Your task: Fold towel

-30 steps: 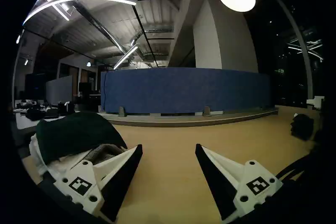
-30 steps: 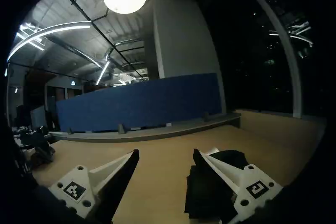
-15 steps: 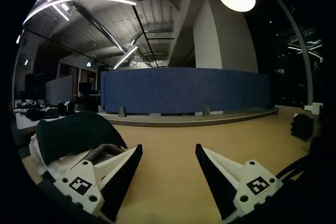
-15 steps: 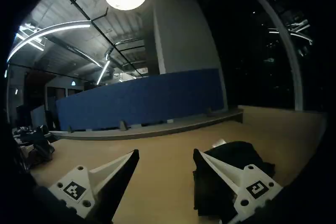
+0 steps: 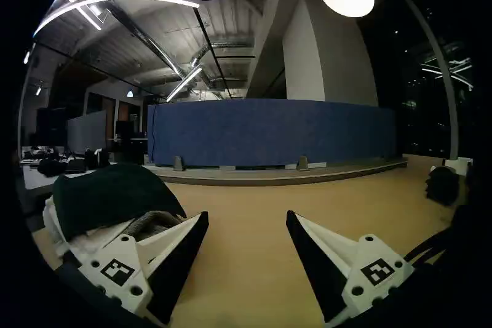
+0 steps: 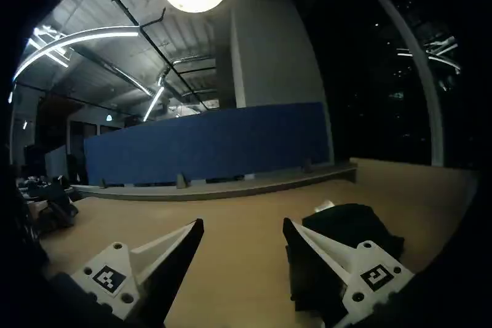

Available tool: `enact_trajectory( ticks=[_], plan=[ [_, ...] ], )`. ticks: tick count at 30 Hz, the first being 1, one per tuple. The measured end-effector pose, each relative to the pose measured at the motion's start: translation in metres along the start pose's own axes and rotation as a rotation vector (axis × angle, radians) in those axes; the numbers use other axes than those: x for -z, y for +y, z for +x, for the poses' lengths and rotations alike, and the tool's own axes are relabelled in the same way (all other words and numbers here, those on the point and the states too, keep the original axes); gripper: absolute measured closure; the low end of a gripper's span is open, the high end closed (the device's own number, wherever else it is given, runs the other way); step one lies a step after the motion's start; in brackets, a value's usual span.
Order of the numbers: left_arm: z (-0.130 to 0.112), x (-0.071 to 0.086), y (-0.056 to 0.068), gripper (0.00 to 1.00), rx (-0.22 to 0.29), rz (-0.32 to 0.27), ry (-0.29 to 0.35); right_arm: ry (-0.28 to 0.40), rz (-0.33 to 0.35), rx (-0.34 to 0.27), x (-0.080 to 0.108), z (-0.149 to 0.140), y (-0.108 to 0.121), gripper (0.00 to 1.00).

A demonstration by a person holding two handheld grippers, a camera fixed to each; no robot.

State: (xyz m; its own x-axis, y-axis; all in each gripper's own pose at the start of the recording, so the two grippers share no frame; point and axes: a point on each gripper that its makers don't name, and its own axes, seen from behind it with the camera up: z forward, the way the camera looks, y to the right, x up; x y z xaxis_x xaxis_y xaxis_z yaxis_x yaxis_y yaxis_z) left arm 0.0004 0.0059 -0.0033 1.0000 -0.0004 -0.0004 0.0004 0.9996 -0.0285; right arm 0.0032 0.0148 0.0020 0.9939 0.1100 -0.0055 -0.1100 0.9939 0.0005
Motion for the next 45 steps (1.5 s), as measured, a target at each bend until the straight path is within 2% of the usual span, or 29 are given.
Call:
enact_trajectory(
  ticks=[12, 15, 45],
  plan=[
    [0.000, 0.000, 0.000, 0.06, 0.000, 0.000, 0.000, -0.006, -0.004, 0.102, -0.002, -0.006, -0.013, 0.00],
    [-0.001, -0.001, 0.000, 0.06, 0.000, 0.000, 0.000, -0.004, -0.007, 0.110, -0.003, -0.003, -0.014, 0.00],
    [0.000, -0.002, 0.001, 0.06, 0.000, 0.000, 0.000, -0.005, -0.010, 0.111, -0.001, -0.005, -0.013, 0.00]
  ],
)
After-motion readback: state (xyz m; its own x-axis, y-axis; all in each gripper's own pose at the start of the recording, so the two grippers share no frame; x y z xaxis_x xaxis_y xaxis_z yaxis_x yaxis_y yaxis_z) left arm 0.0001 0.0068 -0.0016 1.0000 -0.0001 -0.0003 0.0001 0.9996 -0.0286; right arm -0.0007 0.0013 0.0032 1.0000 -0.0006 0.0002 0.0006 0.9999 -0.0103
